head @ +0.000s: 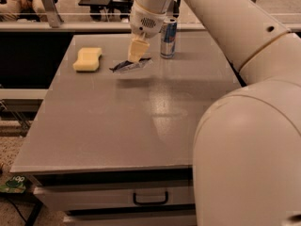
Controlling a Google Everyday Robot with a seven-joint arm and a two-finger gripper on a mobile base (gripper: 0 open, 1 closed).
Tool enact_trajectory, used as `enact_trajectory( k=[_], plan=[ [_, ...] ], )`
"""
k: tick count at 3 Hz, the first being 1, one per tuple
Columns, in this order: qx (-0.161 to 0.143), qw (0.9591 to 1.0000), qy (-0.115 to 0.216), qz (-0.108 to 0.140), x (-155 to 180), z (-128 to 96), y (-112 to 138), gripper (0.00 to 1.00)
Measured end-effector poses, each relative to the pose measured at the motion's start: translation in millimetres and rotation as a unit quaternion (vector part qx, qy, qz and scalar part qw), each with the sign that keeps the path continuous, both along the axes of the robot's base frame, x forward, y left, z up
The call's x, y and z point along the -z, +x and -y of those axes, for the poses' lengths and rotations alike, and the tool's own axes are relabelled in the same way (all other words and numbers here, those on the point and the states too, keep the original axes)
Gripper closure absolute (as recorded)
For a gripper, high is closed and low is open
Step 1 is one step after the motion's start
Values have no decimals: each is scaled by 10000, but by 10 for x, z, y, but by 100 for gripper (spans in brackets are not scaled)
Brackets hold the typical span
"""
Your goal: Move rxbar blueberry near redbull can
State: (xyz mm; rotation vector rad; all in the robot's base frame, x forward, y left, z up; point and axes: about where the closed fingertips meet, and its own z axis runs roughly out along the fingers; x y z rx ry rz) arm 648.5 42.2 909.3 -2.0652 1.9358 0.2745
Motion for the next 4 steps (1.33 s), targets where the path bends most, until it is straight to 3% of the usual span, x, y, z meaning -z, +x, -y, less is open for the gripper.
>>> enact_trajectory(
  k=[2, 4],
  plan=[
    [43, 9998, 47, 163, 3, -69, 89, 100],
    [456, 9966, -72, 688, -143, 438, 297, 100]
  ],
)
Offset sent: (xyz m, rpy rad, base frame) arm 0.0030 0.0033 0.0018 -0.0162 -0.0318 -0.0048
